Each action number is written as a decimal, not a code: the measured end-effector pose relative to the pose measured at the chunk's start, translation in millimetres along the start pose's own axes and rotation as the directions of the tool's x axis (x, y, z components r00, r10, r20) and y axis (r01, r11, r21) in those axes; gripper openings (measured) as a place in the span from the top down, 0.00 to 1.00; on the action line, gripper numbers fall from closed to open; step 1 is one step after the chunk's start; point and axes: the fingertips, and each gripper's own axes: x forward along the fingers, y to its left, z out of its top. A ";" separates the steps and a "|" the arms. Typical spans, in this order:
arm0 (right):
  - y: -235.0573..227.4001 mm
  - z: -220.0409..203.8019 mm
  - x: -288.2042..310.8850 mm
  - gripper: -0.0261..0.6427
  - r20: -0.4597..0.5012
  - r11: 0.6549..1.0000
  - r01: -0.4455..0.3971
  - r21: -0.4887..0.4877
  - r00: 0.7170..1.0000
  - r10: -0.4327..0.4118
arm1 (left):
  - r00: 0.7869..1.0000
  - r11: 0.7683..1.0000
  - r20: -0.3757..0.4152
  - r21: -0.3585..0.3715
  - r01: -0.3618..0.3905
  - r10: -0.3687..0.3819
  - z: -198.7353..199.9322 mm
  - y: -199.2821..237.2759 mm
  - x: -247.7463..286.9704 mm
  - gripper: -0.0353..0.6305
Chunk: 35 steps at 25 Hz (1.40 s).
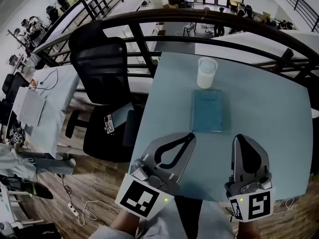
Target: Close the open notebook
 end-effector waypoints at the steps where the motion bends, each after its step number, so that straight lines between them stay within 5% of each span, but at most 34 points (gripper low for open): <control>1: 1.0 2.3 0.4 0.96 0.004 1.000 -0.002 -0.002 1.000 0.002 | 1.000 1.000 -0.003 0.014 0.004 -0.003 -0.2 -0.5 -0.3 0.94; 35: 19.7 -11.2 10.3 0.96 -0.058 0.999 -0.051 -0.011 0.997 0.050 | 1.000 0.998 -0.020 -0.062 0.019 -0.020 -14.2 1.8 -1.4 0.94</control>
